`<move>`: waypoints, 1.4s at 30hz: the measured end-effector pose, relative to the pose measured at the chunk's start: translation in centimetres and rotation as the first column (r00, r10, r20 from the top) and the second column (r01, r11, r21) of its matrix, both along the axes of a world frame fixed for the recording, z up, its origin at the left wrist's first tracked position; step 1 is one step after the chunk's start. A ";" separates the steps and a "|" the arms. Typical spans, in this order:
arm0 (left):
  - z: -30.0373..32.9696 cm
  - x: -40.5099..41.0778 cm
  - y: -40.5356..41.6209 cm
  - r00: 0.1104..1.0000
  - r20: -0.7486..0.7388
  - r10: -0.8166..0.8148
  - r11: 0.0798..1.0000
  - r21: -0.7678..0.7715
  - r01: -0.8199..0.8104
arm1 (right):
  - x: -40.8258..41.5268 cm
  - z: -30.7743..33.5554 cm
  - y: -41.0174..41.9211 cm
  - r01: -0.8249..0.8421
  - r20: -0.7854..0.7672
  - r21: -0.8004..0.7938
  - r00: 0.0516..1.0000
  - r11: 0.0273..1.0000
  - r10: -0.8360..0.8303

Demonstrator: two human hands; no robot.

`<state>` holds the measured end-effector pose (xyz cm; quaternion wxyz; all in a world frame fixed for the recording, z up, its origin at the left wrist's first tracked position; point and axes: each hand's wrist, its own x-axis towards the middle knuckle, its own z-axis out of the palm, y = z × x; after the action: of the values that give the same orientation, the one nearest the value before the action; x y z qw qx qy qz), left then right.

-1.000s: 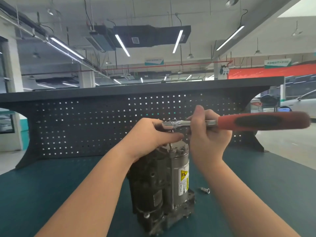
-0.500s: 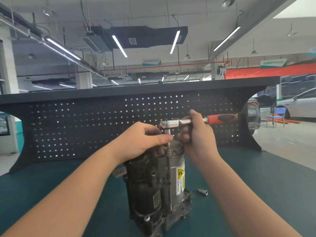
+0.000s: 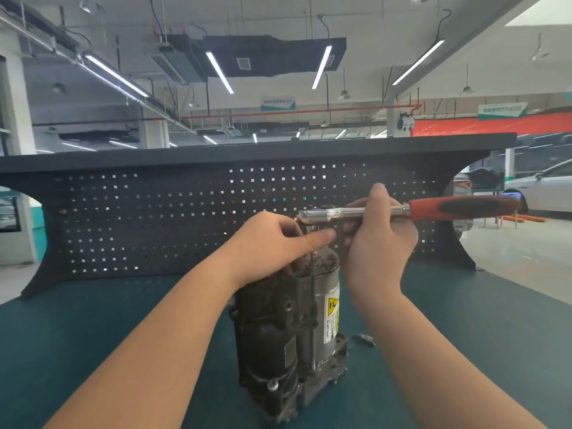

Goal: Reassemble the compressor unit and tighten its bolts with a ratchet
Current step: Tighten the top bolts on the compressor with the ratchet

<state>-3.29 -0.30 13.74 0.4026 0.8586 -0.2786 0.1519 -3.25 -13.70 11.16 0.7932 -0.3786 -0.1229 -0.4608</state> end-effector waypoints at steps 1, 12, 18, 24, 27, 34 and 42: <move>0.0 0.0 -0.2 1.000 0.004 0.024 1.000 0.003 -0.025 | -0.2 -0.1 0.4 0.116 0.043 -0.011 0.992 0.993 -0.115; 0.0 -0.3 -0.2 0.998 0.039 -0.050 0.998 -0.026 0.051 | -0.7 -1.5 1.6 0.713 0.373 -0.398 0.701 0.578 -0.608; 0.0 -0.8 -1.3 1.000 -0.012 0.007 0.998 -0.065 -0.008 | -2.1 0.0 1.9 0.729 0.264 -0.563 0.604 0.388 -0.752; 0.5 -1.0 -1.3 0.999 -0.026 0.019 0.999 -0.033 -0.020 | -1.2 -0.2 0.7 0.581 0.367 -0.689 0.796 0.435 -0.482; 0.6 -1.0 -1.1 0.992 -0.111 -0.060 0.995 -0.092 0.050 | -0.4 -0.4 1.0 0.537 0.224 -0.520 0.836 0.665 -0.501; 0.6 -0.7 -1.6 0.983 -0.155 -0.095 0.985 -0.156 0.070 | 1.0 1.2 -2.7 -0.328 -0.167 -0.012 0.932 0.944 0.322; 0.4 -0.9 -1.4 0.981 -0.155 -0.119 0.983 -0.160 0.094 | 1.3 0.5 -4.5 -0.813 -0.119 0.014 0.576 0.582 0.808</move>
<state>-4.18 -1.71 14.17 0.4961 0.8188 -0.2776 0.0797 -1.92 -18.19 11.70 0.9135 -0.3225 -0.2470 -0.0228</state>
